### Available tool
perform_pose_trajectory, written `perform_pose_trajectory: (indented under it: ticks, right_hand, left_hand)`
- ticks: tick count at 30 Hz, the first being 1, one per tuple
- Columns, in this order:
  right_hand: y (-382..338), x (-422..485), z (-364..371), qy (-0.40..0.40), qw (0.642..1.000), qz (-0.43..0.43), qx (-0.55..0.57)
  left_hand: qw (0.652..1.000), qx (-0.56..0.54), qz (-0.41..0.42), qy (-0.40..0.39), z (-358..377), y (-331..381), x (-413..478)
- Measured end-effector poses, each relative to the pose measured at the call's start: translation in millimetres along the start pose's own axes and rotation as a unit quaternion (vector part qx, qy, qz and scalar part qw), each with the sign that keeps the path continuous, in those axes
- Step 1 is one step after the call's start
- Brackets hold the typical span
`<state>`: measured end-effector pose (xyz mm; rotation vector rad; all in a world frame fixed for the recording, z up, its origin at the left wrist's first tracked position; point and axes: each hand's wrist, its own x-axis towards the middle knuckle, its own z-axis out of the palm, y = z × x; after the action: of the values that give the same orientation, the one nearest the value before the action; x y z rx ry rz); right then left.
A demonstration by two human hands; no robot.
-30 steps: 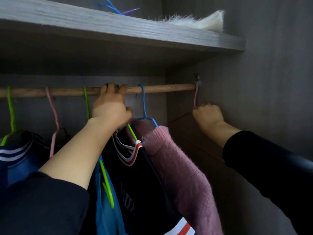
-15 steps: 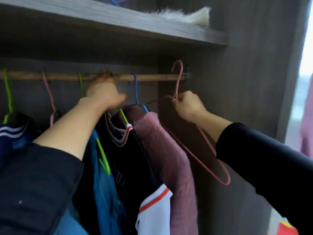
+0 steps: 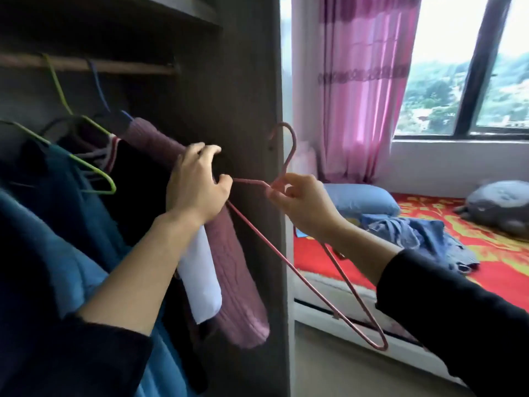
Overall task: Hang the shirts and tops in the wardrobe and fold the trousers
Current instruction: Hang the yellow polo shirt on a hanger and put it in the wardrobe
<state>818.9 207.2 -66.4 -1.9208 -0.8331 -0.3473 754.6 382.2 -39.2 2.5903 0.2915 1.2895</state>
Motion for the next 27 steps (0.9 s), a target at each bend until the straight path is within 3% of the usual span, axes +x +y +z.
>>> perform_pose_trajectory:
  ticks: [10,17,27]
  right_hand:
    - [69,-251,-134,0.013,0.97,0.204,-0.127]
    - [61,-438,-252,0.085,0.922,0.328,-0.186]
    - [15,-703,-419,0.17,0.847,0.462,-0.202]
  left_hand:
    - [0.966,-0.173,0.034,-0.188,76,153,-186]
    - [0.895,-0.245,0.115,-0.354,89,318,-325]
    - [0.805,-0.325,0.175,-0.464,24,549,-542]
